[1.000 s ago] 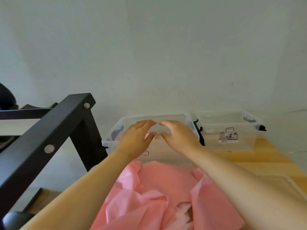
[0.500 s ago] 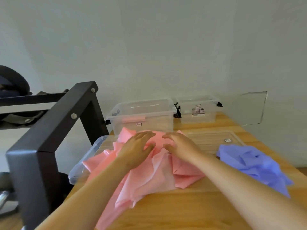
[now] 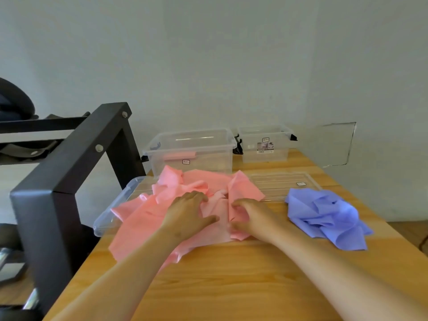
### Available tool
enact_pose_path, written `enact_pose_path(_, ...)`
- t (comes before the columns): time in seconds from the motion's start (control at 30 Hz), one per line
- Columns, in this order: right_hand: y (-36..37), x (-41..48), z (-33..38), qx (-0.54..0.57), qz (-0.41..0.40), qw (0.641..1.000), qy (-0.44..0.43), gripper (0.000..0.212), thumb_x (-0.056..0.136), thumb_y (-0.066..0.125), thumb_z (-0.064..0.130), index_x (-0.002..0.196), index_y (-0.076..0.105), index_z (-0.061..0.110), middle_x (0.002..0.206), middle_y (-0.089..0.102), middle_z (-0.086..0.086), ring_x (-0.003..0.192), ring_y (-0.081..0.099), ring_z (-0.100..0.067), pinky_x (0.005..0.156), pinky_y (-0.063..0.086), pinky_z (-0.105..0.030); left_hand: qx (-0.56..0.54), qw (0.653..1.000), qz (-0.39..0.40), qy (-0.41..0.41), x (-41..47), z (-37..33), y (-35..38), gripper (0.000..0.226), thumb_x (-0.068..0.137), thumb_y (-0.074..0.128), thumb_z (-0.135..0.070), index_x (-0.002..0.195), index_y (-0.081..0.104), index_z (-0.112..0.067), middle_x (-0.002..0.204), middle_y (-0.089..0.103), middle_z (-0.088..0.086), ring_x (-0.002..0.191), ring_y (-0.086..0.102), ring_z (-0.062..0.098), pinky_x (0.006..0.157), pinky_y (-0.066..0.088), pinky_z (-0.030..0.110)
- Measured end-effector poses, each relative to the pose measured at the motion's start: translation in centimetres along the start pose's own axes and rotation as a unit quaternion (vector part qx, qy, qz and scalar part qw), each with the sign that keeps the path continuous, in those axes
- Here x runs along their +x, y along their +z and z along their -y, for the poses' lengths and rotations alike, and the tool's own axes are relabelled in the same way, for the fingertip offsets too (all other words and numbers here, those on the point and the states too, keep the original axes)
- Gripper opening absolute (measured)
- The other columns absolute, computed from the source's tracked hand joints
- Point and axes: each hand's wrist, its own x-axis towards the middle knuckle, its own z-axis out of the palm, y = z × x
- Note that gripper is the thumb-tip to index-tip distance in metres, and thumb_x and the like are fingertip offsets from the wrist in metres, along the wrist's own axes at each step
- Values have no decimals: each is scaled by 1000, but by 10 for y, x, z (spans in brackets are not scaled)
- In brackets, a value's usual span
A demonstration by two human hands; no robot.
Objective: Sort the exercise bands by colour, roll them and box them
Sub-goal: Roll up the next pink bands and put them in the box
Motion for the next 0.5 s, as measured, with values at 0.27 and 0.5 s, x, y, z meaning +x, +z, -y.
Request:
enact_pose_path(0.27, 7, 9, 5, 69, -18, 997, -5, 56, 84, 69, 42, 136, 52, 28, 136, 55, 8, 120, 53, -11, 82, 37, -22, -140, 986, -8, -89, 7, 6, -4, 25, 91, 64, -27, 70, 52, -18, 77, 55, -1, 77, 50, 20, 61, 35, 20)
enact_pose_path(0.5, -13, 20, 19, 306, -31, 951, -23, 9, 91, 66, 31, 99, 67, 26, 97, 65, 21, 93, 60, 11, 77, 41, -8, -620, 763, -13, -183, 26, -22, -52, 17, 100, 52, -17, 95, 64, -7, 90, 64, 16, 78, 64, 27, 73, 59, 43)
